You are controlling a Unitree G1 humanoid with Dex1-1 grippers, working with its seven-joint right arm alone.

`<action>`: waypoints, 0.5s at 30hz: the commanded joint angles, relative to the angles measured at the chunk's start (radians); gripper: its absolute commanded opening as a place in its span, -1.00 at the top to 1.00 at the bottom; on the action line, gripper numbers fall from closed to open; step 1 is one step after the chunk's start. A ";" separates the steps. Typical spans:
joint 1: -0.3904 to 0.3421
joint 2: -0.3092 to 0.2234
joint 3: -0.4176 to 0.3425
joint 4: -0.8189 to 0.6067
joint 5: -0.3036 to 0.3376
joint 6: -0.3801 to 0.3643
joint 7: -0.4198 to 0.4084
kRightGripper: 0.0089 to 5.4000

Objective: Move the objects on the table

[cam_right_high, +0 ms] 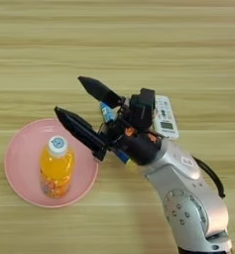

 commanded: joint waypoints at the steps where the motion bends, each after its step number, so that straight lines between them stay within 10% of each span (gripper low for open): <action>1: -0.130 0.008 -0.084 0.058 -0.049 -0.045 -0.127 -0.99; 10: -0.157 -0.130 -0.074 0.296 -0.458 -0.177 -0.152 -0.99; 15: -0.133 -0.203 -0.079 0.360 -0.526 -0.179 -0.089 -0.99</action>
